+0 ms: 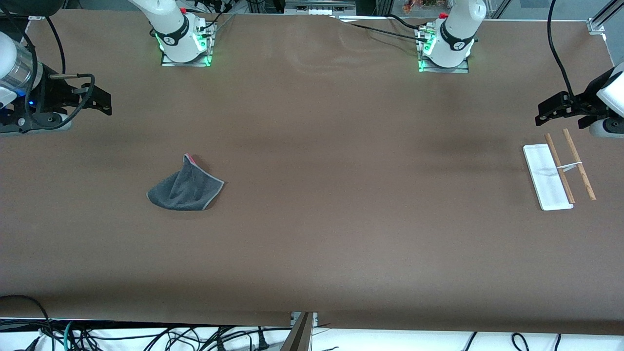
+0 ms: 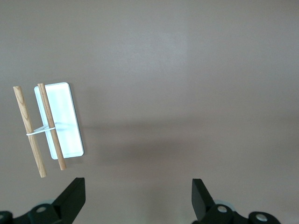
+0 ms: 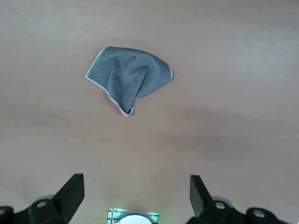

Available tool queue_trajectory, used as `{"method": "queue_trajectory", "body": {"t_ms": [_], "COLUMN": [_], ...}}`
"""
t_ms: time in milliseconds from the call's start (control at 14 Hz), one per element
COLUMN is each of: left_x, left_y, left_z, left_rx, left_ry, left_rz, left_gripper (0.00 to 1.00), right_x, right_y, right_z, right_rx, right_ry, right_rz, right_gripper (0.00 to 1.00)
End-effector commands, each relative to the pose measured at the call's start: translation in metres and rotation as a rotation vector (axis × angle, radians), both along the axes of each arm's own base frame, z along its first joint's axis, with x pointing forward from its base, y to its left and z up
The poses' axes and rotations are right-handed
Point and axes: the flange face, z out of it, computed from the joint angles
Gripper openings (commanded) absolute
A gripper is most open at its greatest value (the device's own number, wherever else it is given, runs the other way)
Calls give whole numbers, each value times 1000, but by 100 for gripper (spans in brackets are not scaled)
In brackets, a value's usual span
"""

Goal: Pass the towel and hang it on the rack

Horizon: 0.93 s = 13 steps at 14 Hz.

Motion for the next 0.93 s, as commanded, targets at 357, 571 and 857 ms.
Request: {"method": "queue_trajectory", "body": {"t_ms": [357,571,857], "left_x": [1,1,1], "left_y": [1,-1,-2], "left_z": [5,6,6], "left_rx": [20,24,22], "left_ry": [3,0,0], "left_rz": [-21,-26,-26], "left_gripper": [100,100,100], "right_x": [1,2,2], "right_y": [7,7,5], "right_z": [5,5,5], "right_rx": [31,31,31], "right_ry": [-6,-8,-10], "right_rz": [-5,-5,-8], "right_gripper": [100,100,100]}}
